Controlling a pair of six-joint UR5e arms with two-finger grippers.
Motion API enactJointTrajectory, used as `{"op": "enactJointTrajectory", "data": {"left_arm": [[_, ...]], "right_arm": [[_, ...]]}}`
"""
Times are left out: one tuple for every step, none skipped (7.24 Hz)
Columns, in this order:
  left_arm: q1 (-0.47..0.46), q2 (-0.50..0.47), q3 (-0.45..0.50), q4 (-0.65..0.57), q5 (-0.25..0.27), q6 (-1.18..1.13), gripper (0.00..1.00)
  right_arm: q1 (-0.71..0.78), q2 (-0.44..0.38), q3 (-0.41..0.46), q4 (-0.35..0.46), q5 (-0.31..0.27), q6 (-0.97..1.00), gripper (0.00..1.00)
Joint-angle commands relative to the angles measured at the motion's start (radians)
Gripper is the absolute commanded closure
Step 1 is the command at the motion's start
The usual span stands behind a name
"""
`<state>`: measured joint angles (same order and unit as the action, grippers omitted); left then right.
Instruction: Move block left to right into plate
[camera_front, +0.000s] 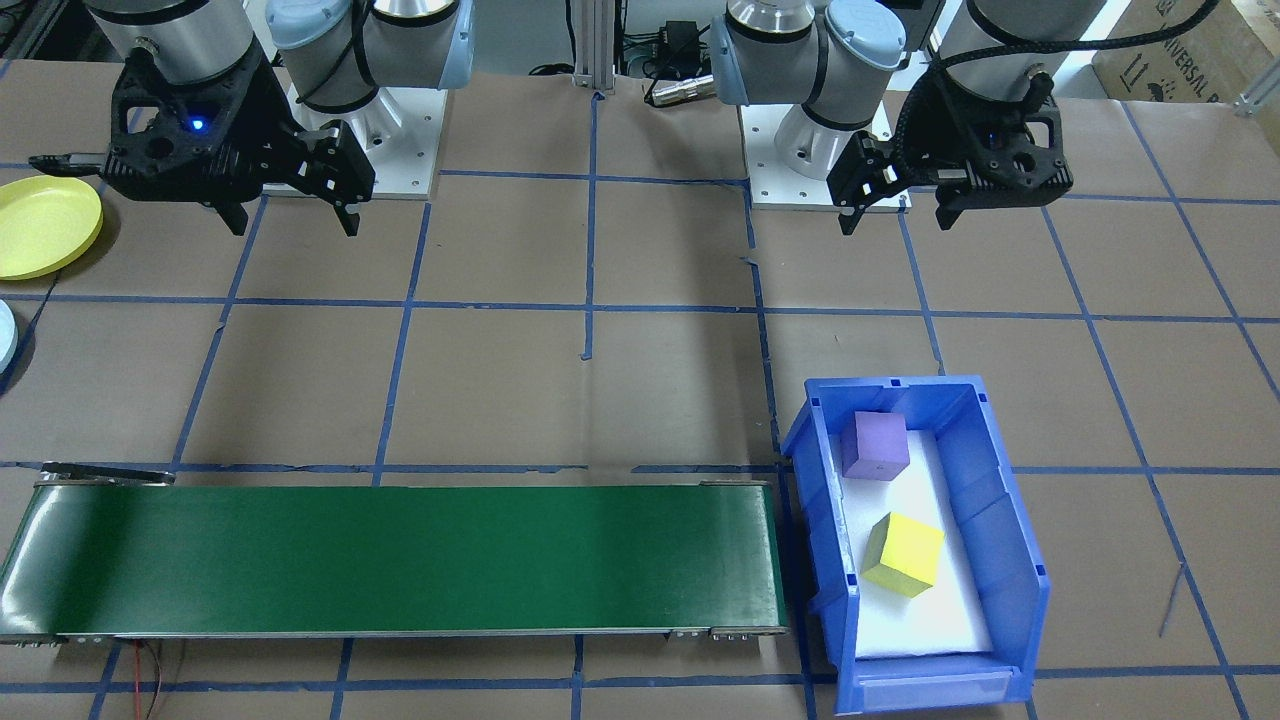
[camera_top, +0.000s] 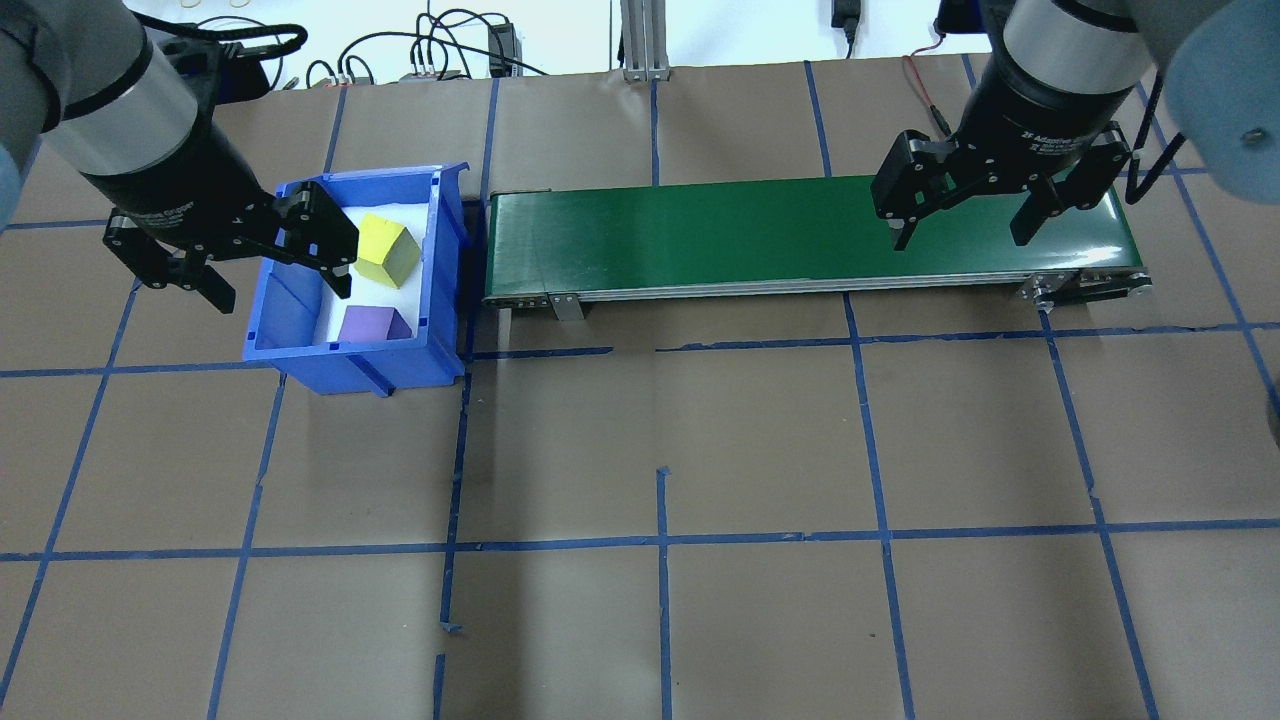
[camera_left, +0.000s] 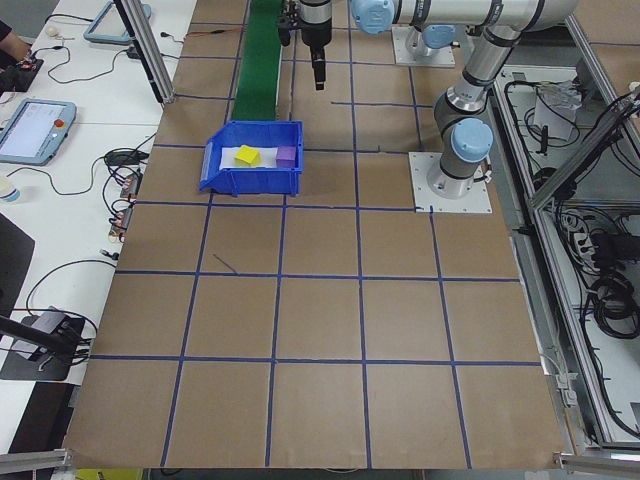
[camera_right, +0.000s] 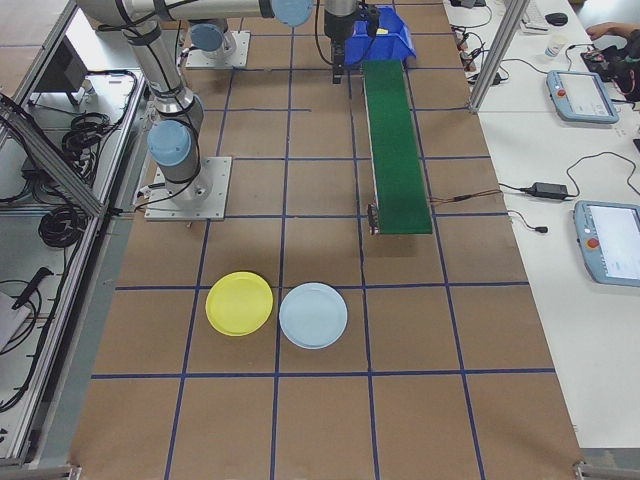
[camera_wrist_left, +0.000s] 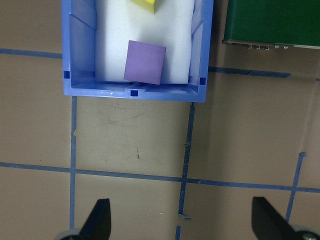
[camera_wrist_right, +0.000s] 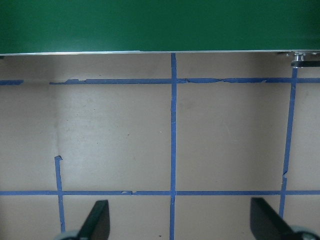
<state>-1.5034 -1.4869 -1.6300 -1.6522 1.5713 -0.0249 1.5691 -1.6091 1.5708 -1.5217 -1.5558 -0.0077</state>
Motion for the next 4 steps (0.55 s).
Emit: {"op": "enactJointTrajectory", "data": {"left_arm": [[-0.071, -0.016, -0.010, 0.009, -0.002, -0.080, 0.00], [-0.087, -0.018, -0.005, 0.014, 0.001, -0.093, 0.00], [-0.081, -0.018, 0.007, 0.015, 0.000, -0.083, 0.00], [-0.072, -0.018, 0.012, 0.029, 0.001, -0.076, 0.00]], "right_arm": [[-0.003, 0.000, 0.000, 0.000, -0.001, 0.000, 0.00], [-0.004, 0.000, 0.000, 0.000, -0.001, -0.001, 0.00], [-0.003, 0.000, 0.000, 0.000, -0.001, -0.001, 0.00], [-0.003, 0.000, 0.000, 0.000, -0.001, -0.001, 0.00]]}}
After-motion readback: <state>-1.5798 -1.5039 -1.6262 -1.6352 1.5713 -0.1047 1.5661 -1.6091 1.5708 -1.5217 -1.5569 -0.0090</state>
